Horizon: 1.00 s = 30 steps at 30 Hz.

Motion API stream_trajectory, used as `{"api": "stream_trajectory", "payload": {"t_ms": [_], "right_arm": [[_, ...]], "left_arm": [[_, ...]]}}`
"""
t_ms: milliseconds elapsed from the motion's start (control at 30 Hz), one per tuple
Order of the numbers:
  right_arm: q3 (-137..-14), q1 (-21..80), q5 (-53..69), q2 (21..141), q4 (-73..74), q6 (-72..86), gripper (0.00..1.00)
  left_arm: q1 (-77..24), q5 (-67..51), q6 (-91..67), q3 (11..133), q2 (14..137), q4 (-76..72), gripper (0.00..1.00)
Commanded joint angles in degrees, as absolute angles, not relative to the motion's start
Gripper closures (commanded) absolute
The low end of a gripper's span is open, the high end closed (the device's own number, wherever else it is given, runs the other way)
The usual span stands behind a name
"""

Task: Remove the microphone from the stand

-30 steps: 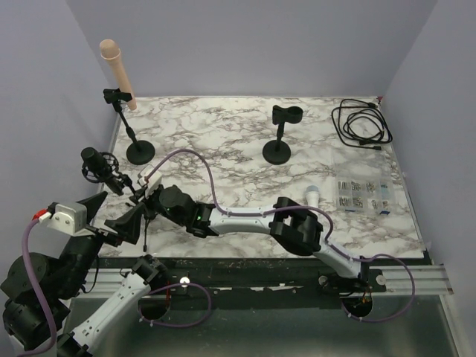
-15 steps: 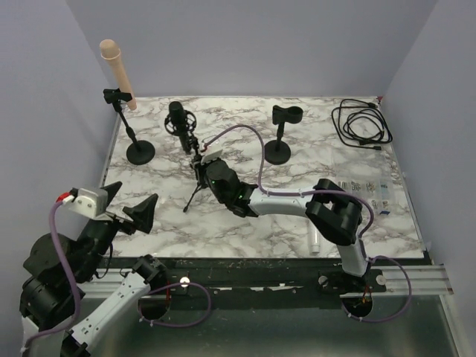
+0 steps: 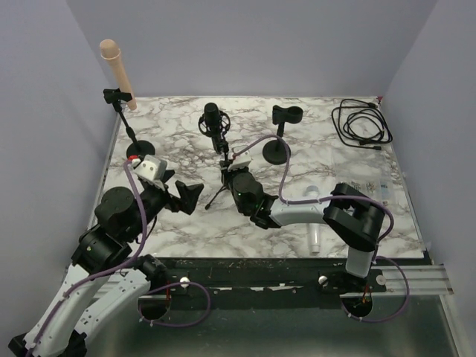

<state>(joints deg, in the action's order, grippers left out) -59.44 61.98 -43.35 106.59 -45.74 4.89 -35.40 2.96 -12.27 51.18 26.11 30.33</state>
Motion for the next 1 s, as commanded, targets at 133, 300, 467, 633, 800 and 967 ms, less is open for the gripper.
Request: {"api": "stream_trajectory", "payload": {"t_ms": [133, 300, 467, 633, 800, 967], "right_arm": [[-53.74, 60.65, -46.33, 100.23, -52.10, 4.06, 0.45], [-53.44, 60.71, -40.05, 94.84, -40.06, 8.38, 0.20], [-50.82, 60.67, -31.74, 88.43, -24.72, 18.07, 0.00], [-47.64, 60.57, -23.15, 82.55, -12.52, 29.80, 0.00], [-43.62, 58.91, -14.78, 75.91, -11.03, 40.97, 0.00], [-42.79, 53.55, -4.61, 74.22, -15.95, 51.45, 0.01]], "left_arm": [[-35.77, -4.39, -16.17, 51.24, 36.58, 18.95, 0.03], [-35.74, -1.25, -16.55, 54.36, 40.94, 17.52, 0.03], [-35.63, -1.01, -20.60, 56.96, 45.39, 14.77, 0.01], [-34.19, -5.27, -27.27, 57.24, 48.99, 9.27, 0.02], [-29.53, -11.77, -34.42, 58.44, 52.67, 7.62, 0.02], [-25.17, -18.28, -41.95, 58.10, 55.26, 3.96, 0.03]]}}
